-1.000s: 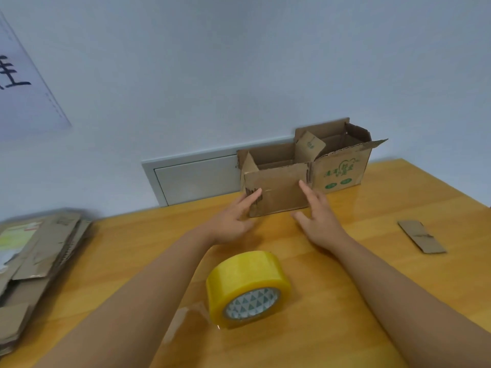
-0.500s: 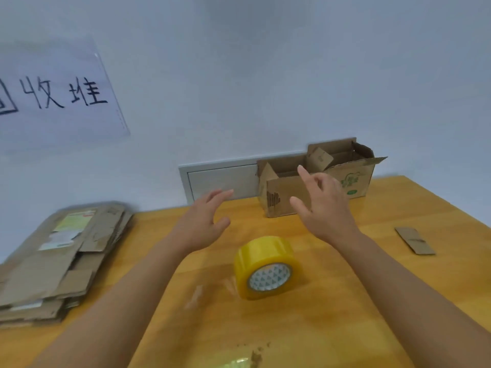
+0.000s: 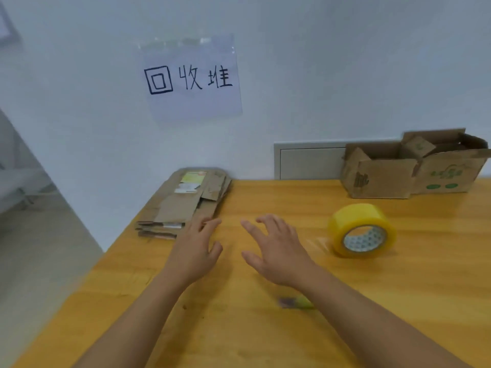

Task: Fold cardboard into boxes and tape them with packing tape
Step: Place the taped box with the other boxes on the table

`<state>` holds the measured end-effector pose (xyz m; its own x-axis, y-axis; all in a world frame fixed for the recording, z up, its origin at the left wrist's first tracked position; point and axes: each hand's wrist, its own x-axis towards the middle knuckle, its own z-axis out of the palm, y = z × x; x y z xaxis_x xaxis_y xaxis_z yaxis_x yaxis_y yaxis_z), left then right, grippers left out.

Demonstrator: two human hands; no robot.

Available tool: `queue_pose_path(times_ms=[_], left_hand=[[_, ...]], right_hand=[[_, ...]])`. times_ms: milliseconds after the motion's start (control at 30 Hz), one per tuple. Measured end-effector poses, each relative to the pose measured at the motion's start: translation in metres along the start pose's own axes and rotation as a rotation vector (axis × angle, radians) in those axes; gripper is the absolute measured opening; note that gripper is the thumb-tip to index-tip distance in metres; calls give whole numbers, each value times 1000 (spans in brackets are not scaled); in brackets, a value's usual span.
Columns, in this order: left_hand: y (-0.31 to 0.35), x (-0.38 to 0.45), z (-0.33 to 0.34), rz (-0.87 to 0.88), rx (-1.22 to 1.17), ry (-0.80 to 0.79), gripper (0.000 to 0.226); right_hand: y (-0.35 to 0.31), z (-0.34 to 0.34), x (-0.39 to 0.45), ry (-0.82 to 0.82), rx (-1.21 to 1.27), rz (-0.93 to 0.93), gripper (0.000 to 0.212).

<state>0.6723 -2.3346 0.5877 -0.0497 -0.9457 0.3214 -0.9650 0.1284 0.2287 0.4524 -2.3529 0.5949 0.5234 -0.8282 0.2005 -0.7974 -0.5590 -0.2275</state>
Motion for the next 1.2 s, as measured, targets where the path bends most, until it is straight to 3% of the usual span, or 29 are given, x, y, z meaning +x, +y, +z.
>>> queue_pose_path(times_ms=[233, 467, 767, 1000, 1100, 1200], left_hand=[[-51, 21, 3, -188, 117, 39, 57], [-83, 44, 15, -255, 132, -44, 63], [-89, 47, 24, -143, 123, 251, 29], [-72, 47, -12, 13, 35, 558, 39], [-52, 32, -31, 48, -43, 683, 29], [-33, 8, -46, 15, -220, 741, 29]], right_hand=[[-21, 51, 22, -248, -3, 73, 65], [-17, 65, 23, -233, -21, 89, 64], [-17, 66, 23, -215, -29, 90, 64], [-16, 65, 23, -180, -1, 84, 62], [-15, 65, 22, -148, 38, 85, 60], [-12, 61, 23, -55, 272, 113, 63]])
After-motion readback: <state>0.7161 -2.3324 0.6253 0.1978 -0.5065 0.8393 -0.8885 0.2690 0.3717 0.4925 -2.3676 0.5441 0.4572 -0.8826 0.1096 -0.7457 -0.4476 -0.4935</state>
